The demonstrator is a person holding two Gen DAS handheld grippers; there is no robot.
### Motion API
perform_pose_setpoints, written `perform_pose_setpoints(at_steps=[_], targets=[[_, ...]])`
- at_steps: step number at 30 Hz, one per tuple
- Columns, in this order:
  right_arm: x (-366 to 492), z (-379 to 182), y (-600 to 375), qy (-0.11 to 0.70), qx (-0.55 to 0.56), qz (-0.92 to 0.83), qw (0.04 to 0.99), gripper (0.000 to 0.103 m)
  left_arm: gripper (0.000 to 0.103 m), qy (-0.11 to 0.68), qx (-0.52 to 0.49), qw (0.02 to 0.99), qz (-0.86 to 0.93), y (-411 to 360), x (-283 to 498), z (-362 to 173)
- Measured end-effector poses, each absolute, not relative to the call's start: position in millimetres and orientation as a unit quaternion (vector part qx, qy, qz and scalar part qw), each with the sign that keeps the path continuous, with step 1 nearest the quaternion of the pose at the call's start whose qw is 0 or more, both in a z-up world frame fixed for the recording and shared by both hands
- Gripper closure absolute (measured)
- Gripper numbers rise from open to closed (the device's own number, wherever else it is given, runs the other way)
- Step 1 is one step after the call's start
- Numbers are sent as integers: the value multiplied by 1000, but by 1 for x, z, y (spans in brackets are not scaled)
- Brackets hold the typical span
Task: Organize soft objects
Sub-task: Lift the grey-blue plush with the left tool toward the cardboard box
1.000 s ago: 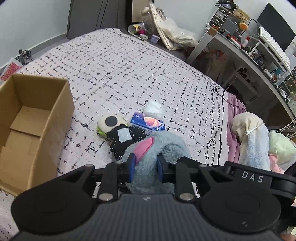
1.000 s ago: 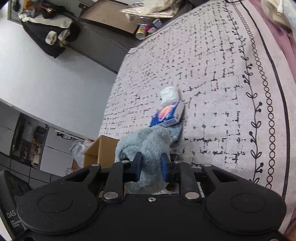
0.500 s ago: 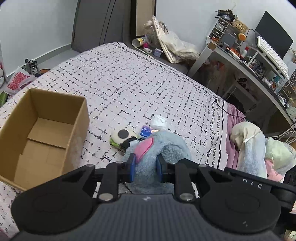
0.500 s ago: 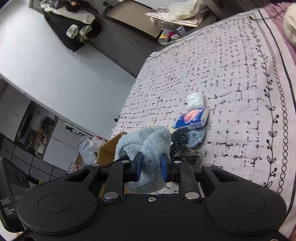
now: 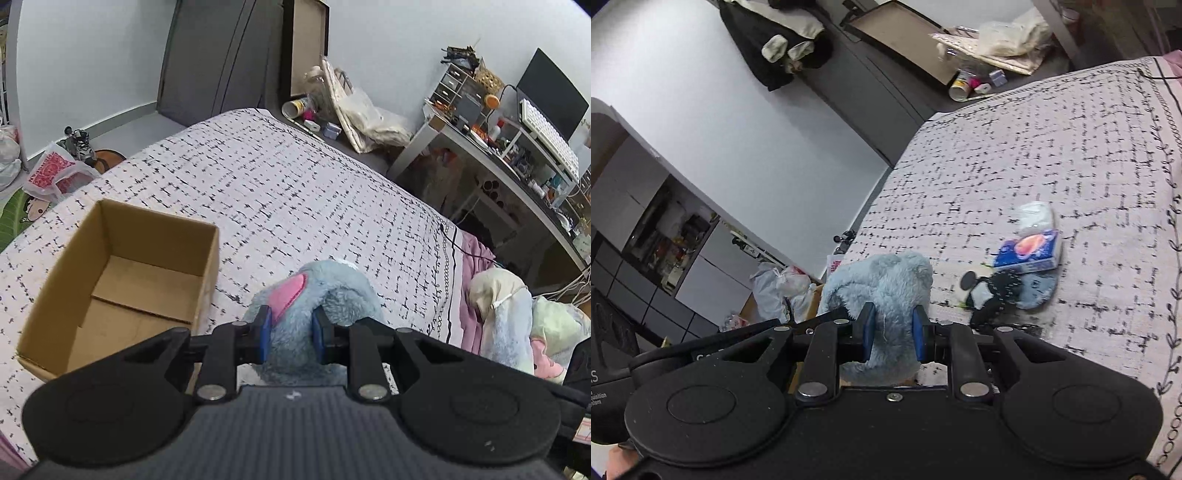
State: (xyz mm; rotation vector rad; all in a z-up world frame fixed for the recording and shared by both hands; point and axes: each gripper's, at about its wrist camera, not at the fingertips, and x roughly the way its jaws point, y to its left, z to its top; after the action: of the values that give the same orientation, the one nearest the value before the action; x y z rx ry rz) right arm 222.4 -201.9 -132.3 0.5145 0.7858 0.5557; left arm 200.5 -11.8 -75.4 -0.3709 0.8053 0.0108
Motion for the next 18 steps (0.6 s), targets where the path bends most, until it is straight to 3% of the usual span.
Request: perform_pose_setpoints(at_steps=[18], targets=[[237, -133, -138, 365, 214, 286, 860, 82, 82, 375, -226, 899, 21, 58, 206, -82]])
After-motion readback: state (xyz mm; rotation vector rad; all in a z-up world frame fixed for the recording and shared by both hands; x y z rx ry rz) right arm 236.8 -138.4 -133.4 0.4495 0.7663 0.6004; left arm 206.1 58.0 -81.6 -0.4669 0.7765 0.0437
